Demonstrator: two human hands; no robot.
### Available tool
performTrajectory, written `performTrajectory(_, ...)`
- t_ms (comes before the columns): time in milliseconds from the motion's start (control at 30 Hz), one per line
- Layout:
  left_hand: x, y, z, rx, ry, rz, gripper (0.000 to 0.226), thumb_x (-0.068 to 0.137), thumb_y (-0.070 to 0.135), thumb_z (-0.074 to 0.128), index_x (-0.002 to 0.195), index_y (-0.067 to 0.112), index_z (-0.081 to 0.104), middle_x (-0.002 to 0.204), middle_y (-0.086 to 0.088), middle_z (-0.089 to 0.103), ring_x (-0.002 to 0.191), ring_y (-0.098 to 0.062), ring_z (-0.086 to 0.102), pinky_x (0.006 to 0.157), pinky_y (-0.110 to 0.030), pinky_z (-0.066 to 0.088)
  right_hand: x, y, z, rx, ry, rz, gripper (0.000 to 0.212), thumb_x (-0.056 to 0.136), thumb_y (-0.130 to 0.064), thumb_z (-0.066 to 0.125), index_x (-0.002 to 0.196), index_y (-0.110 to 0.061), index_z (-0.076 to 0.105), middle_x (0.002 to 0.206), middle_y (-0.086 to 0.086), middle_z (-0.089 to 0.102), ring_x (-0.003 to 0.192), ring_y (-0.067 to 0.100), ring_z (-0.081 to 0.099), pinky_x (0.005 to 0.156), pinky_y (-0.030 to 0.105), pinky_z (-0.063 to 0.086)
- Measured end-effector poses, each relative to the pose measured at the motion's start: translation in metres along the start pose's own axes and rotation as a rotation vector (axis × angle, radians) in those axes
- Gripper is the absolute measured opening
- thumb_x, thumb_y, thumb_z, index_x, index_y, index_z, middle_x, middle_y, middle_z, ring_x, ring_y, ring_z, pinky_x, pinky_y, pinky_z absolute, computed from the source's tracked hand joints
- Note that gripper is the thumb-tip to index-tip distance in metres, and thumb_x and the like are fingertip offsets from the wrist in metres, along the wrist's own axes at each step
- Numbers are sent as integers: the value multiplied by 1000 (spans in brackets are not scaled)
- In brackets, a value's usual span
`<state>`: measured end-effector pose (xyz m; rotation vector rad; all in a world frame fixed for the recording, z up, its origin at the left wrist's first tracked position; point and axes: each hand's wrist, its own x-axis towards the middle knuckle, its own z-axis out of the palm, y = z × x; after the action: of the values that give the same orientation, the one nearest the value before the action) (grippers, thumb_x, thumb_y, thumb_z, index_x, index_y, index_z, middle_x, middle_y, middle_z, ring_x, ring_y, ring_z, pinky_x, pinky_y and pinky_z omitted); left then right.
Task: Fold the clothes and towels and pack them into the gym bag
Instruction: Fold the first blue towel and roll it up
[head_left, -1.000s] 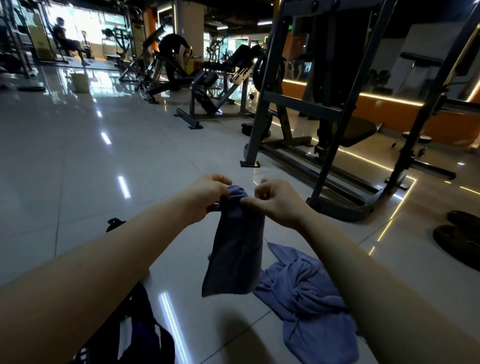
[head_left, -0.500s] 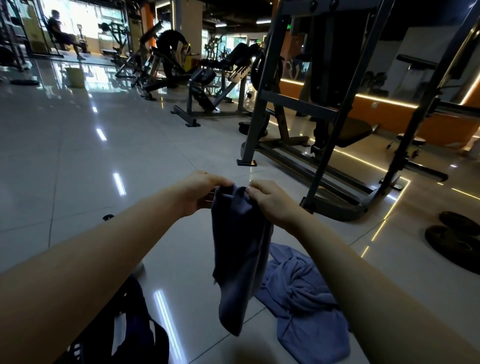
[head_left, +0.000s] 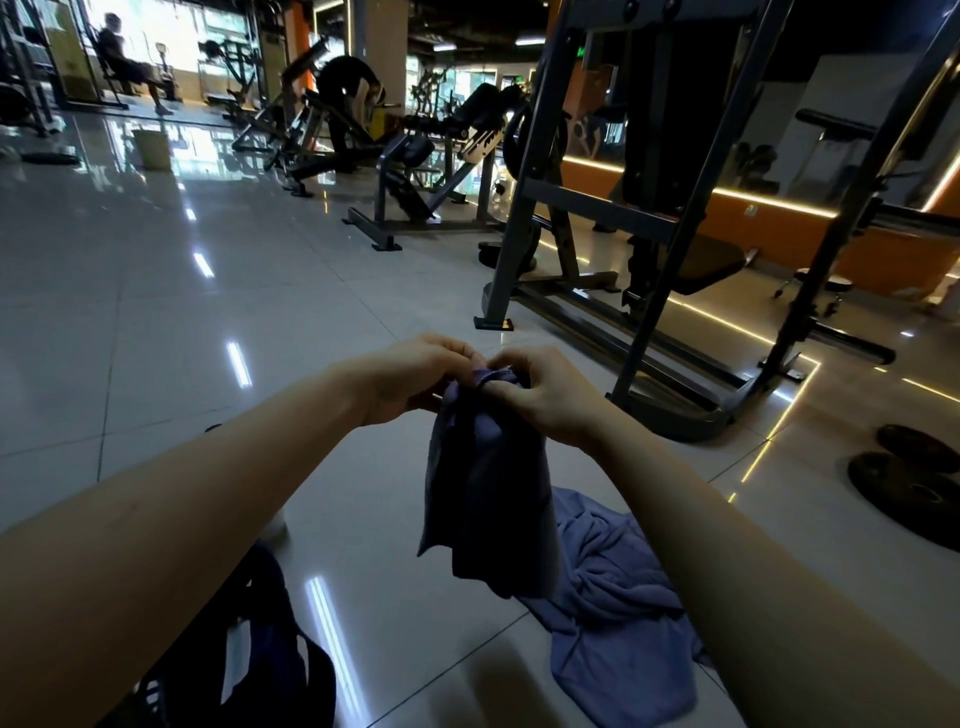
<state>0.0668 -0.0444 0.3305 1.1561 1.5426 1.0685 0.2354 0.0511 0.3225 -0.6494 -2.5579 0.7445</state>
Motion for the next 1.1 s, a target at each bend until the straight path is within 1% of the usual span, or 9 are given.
performTrajectory(67,1,1,6,24,81,-15,27,86,-9,50,80,16,59,66,-2,55,59,-11,50,53,-19,39,0,0,2,-74,27,2,15,96,-34,64,91,-20,67,85,3,64,78,18,60,77,51,53)
performTrajectory(133,2,2,10,134,149,-11,24,84,-7,53,80,16,57,65,-1,53,58,-12,48,50,-20,37,0,1,4,-104,45,25,20,96,-34,63,85,-18,63,80,3,61,76,20,57,75,49,51)
performTrajectory(267,0,-4,4,265,288,68,8,87,1,64,94,6,64,78,-13,66,69,-19,61,60,-26,50,0,13,-6,-49,93,83,21,99,-31,58,89,-12,62,84,6,60,79,21,57,79,49,49)
performTrajectory(400,-3,-16,-8,102,299,153,9,93,2,64,99,0,69,95,-24,72,83,-24,68,78,-35,57,-4,29,-16,85,121,173,25,99,-33,58,96,-8,63,95,15,65,90,30,62,88,57,51)
performTrajectory(600,1,-18,-10,-169,324,119,22,99,25,64,104,4,72,95,-13,72,85,-24,69,79,-38,55,-10,32,-20,21,125,118,16,97,-21,64,106,-11,73,103,3,70,98,16,64,95,44,51)
performTrajectory(700,3,-20,-9,-129,364,112,16,98,20,65,103,6,73,93,-10,72,83,-22,68,71,-32,56,-12,24,-25,-1,92,87,14,97,-19,64,98,-11,76,94,0,71,91,13,66,92,44,53)
performTrajectory(867,3,-23,4,-65,373,88,10,96,13,66,91,11,75,83,-8,69,76,-20,65,59,-27,54,-16,-1,-29,228,-15,6,12,96,-17,65,101,-11,75,99,9,73,97,23,69,91,42,55)
performTrajectory(967,2,-20,11,-60,358,113,10,93,19,71,88,10,75,80,-6,70,74,-17,65,62,-26,52,-16,-9,-29,383,-73,10,13,95,-18,66,102,-11,74,105,16,70,103,32,65,89,43,54)
performTrajectory(1100,-1,-15,15,-46,336,171,8,94,16,70,92,11,76,82,-7,72,75,-18,65,63,-27,51,-15,-11,-23,445,-55,25,17,97,-16,63,107,-6,71,106,17,69,99,29,65,83,40,51)
